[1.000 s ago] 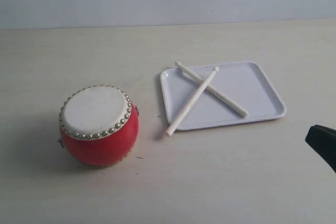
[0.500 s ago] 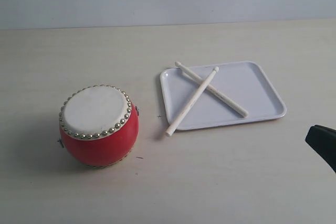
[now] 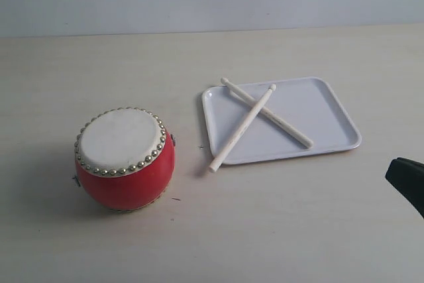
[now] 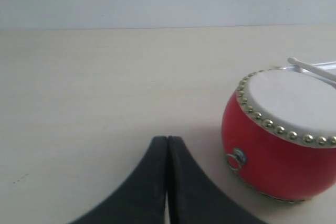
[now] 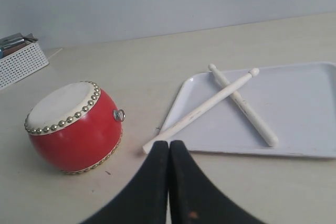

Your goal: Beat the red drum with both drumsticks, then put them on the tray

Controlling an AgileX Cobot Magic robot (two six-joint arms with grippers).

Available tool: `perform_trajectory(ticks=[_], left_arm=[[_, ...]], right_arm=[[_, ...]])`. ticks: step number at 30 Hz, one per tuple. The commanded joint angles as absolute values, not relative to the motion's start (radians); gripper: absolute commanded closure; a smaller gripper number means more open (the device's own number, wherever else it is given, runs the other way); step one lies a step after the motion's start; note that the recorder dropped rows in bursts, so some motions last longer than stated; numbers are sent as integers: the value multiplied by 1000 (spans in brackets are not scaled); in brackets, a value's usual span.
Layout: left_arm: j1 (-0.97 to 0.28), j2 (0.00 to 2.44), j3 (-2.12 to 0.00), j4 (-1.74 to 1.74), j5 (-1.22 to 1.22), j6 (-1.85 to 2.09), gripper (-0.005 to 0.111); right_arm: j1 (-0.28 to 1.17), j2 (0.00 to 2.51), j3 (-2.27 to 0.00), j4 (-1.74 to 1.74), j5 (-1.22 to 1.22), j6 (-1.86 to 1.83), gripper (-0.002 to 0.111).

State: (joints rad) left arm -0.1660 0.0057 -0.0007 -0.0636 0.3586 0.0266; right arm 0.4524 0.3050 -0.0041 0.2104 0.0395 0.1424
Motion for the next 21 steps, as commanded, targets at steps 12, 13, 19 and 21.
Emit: perform_trajectory(ticks=[12, 13, 19, 21], left_arm=[[-112, 0, 0, -65, 356, 19, 107], [-112, 0, 0, -65, 356, 19, 107], [-112, 0, 0, -65, 356, 19, 107], [-112, 0, 0, -65, 354, 19, 107]], right_arm=[[453, 303, 0, 209, 31, 139, 108], [453, 303, 0, 209, 31, 139, 108], [453, 303, 0, 209, 31, 141, 108], [453, 303, 0, 209, 31, 141, 108]])
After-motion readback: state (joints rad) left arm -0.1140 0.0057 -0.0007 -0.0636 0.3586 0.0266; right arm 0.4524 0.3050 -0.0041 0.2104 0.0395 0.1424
